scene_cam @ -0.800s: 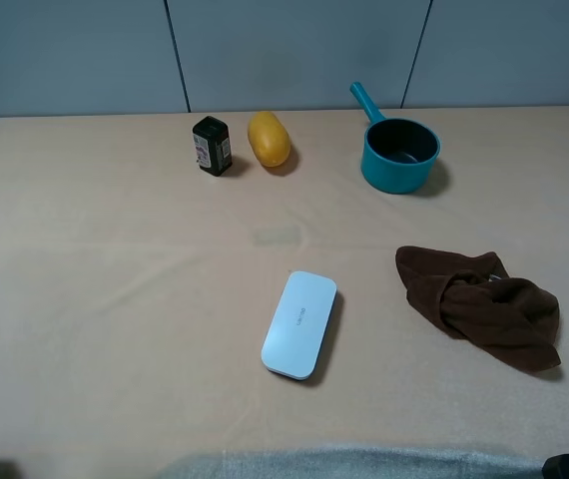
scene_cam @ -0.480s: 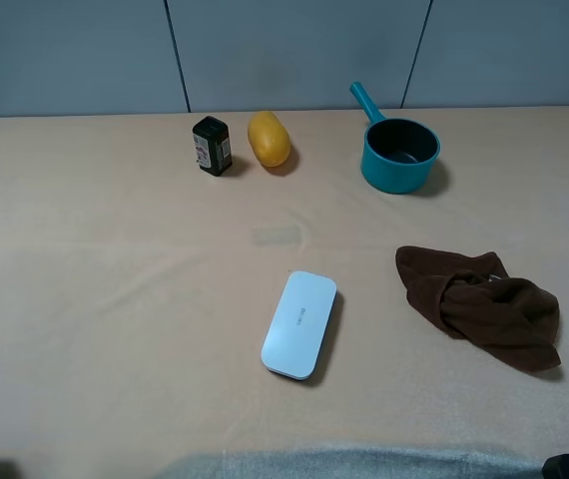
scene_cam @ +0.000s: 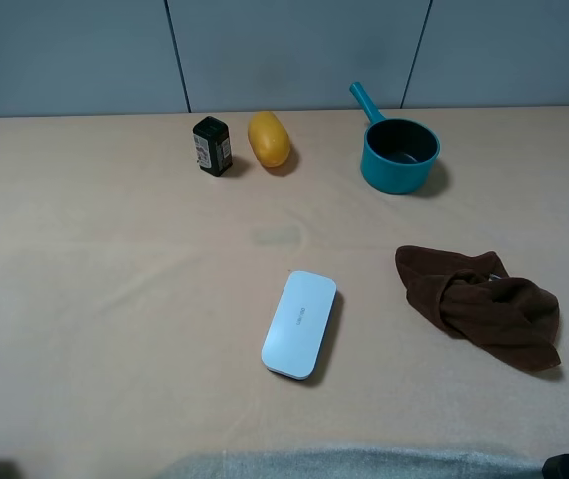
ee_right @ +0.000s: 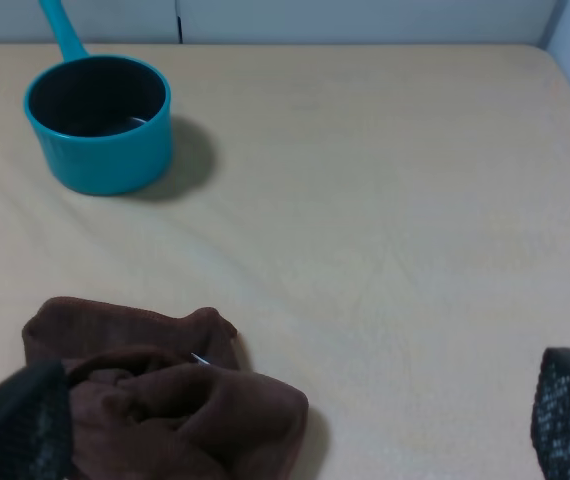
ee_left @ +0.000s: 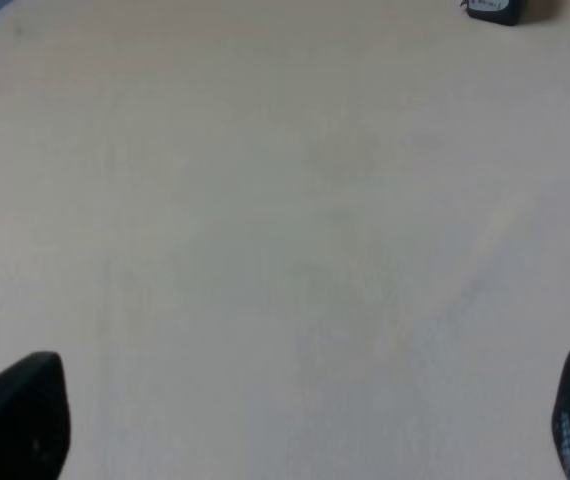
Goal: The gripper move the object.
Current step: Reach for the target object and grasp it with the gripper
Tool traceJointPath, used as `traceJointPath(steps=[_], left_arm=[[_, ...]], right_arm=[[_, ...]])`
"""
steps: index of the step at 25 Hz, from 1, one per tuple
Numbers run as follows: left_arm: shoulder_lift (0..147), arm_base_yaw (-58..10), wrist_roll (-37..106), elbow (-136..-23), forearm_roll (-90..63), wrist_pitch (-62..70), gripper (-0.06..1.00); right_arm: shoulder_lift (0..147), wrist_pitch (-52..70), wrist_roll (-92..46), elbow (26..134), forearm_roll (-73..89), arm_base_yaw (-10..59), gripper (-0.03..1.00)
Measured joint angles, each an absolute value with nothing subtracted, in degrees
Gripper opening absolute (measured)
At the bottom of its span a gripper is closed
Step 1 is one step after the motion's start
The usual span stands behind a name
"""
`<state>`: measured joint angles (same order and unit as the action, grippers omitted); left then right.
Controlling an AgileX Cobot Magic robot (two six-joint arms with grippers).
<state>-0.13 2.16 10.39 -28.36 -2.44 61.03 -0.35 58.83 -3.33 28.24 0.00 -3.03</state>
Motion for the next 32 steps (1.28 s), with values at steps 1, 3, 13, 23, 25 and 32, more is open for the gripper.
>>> traceJointPath(steps=[1,3,13,23,25,32], left_arm=[[-0.13,2.16,10.39,-28.36,-2.44,61.03,0.96],[-0.13,2.16,10.39,-28.36,-2.44,61.03,0.96],[-0.13,2.16,10.39,-28.36,-2.44,61.03,0.96],[-0.13,2.16,10.39,-28.36,-2.44,61.03,0.96],[-0.13,2.16,10.39,-28.36,-2.44,61.03,0.96],[-0.13,2.16,10.39,-28.36,-2.44,61.03,0.96]], right_arm=[[-0.35,58.83,-3.33,28.24,0.0,-3.03,0.69],[-0.35,58.83,-3.33,28.24,0.0,-3.03,0.69],[2.53,58.83,-3.33,29.12,1.44,-3.03,0.69],[20.61,58.29,-3.67,35.51,1.84,-3.03,0.69],[23.77,58.06,-3.79,36.75,1.9,-3.03,0.69],[33.13,57.79,-3.79,40.87,2.57,-3.03,0.69]])
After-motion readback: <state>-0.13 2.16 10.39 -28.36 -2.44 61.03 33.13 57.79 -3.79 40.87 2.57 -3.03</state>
